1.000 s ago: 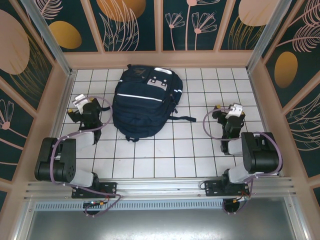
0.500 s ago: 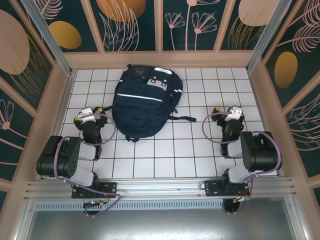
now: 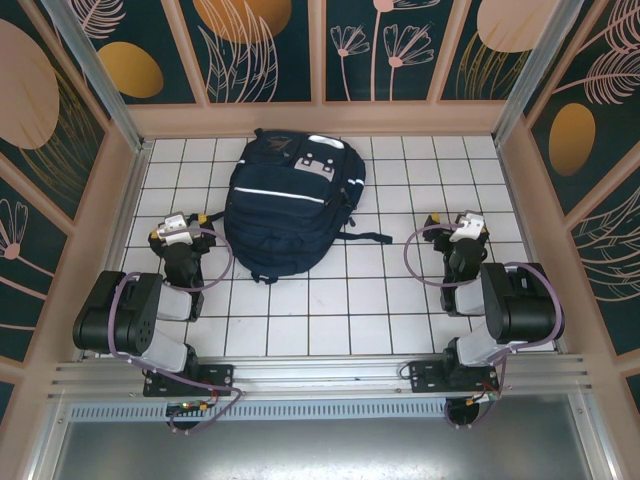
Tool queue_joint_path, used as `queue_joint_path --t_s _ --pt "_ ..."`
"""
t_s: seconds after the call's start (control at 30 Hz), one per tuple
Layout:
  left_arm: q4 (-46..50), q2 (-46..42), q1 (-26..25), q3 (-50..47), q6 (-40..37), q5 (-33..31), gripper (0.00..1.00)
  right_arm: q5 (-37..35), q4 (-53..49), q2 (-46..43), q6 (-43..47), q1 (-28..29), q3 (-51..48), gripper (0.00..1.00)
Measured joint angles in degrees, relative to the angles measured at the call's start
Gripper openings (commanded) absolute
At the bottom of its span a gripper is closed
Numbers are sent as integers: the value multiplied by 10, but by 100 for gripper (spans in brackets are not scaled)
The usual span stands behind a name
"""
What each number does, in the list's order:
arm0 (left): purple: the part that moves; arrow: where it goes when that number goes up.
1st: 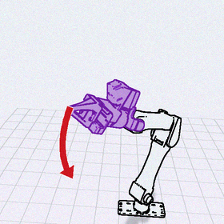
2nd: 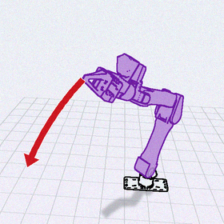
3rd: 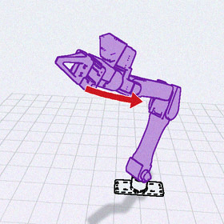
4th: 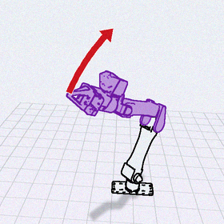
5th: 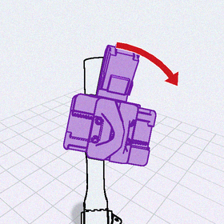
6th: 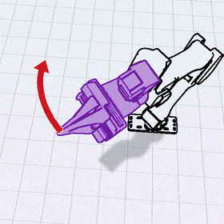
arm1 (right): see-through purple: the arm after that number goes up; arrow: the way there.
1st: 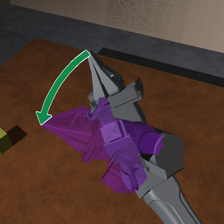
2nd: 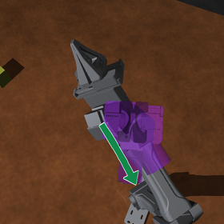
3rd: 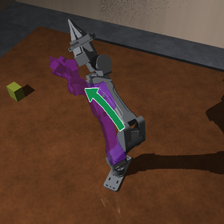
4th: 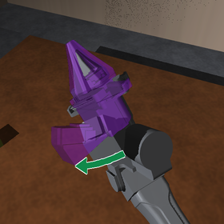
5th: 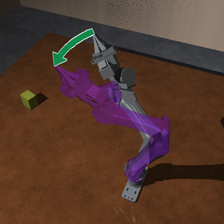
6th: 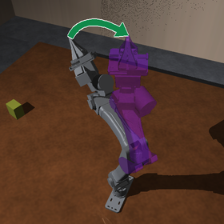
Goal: Pack the student bag
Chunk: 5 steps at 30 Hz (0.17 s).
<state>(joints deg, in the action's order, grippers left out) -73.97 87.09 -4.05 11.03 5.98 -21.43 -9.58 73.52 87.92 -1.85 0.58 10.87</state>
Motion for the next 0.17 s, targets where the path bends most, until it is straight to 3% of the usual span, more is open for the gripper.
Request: queue_joint_path --t_s 0.17 --pt "0 0 0 0 0 0 99 0 0 0 0 -1 0 99"
